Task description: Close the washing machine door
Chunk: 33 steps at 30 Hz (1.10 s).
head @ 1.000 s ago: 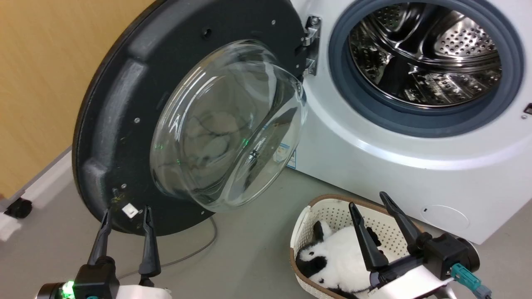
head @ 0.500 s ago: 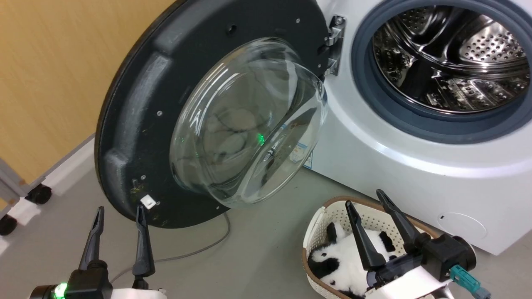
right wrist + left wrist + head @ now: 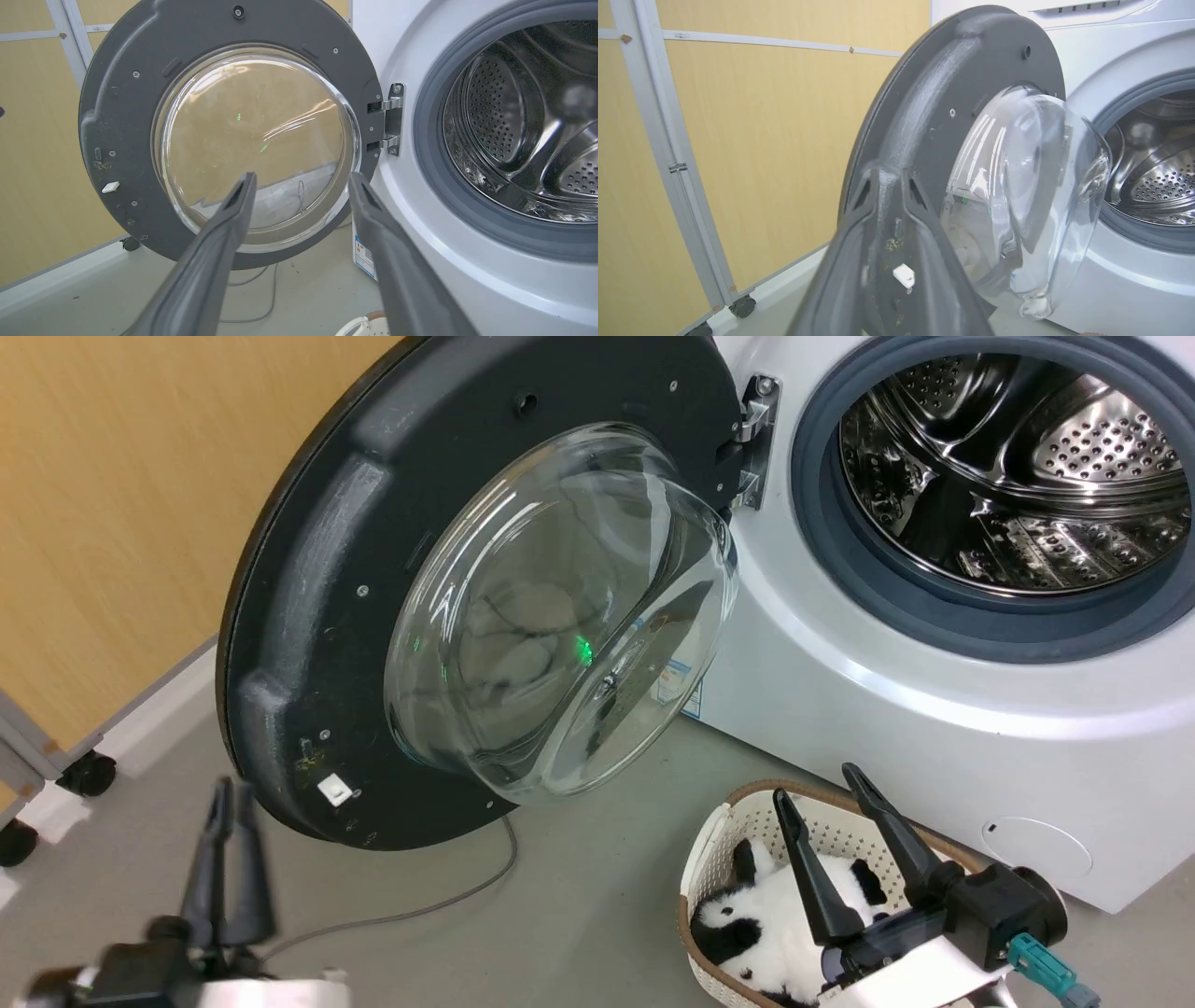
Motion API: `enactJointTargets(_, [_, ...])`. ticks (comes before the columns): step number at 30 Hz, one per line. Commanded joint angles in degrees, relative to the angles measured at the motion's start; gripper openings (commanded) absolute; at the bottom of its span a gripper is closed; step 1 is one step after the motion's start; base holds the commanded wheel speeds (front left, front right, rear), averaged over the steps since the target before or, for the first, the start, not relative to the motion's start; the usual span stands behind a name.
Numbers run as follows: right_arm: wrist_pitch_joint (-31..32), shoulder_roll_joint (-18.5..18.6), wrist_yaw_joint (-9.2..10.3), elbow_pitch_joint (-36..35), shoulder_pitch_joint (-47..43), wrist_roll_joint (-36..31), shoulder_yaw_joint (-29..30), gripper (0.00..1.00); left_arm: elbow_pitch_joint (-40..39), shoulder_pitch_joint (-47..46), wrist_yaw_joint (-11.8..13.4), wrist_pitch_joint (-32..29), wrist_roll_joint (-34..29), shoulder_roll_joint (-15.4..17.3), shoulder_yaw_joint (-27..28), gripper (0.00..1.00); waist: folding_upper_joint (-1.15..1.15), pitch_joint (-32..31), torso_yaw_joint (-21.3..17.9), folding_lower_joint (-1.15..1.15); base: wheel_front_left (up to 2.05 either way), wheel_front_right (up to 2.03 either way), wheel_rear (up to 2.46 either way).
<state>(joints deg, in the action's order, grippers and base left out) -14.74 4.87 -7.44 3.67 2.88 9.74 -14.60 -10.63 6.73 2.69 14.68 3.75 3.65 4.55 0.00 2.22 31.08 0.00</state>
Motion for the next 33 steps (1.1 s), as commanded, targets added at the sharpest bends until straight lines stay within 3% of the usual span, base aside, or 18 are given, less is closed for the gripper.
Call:
enactJointTargets(1, [-0.26,0.31,-0.05,0.06,0.07,0.19,-0.03,1.0,-1.7,-1.05,-0.62,0.32,0.13,0.47,1.27,0.0,0.0,-0.08,-0.03,0.0,0.0,0.0,0.0])
enactJointTargets(5, [-0.26,0.42,-0.05,-0.03,-0.25,-0.07,0.18,1.0,-3.28,-2.38,-1.67,0.32,0.47,2.25,4.2,0.0,0.0,-0.27,-0.15,0.0,0.0,0.0,0.0])
enactJointTargets(8, [-0.26,0.38,-0.05,-0.29,-1.01,-0.52,0.59,1.0,-1.57,-6.23,-4.69,0.32,2.07,6.68,8.29,0.0,0.0,-0.61,-0.42,0.0,0.0,0.0,0.0])
enactJointTargets(12, [-0.26,0.16,-0.05,-0.88,-1.9,-1.13,1.76,1.0,5.66,-12.97,-7.37,0.27,7.76,11.0,12.39,0.0,0.0,-0.74,-0.72,0.0,0.0,0.0,0.0])
enactJointTargets(17, [-0.26,-0.14,-0.05,-1.62,-2.9,-1.6,2.34,1.0,14.92,-21.47,-8.94,-3.77,15.49,15.43,14.82,0.0,0.0,-0.87,-1.05,0.0,0.0,0.0,0.0])
enactJointTargets(21, [-0.26,-0.34,-0.05,-2.45,-3.58,-2.15,2.67,1.0,25.74,-29.67,-9.76,-11.69,25.89,18.25,16.16,0.0,0.0,-0.23,-1.88,0.0,0.0,0.0,0.0])
enactJointTargets(27, [-0.26,-0.07,-0.05,-2.59,-3.21,-2.51,1.9,1.0,41.95,-40.16,-9.51,-24.72,45.22,17.52,24.58,0.0,0.0,0.97,-3.82,0.0,0.0,0.0,0.0])
enactJointTargets(33, [-0.26,0.38,-0.05,-2.31,-2.32,-2.28,1.0,1.0,53.11,-43.42,-7.66,-34.65,54.6,18.9,29.71,0.0,0.0,1.62,-5.69,0.0,0.0,0.0,0.0])
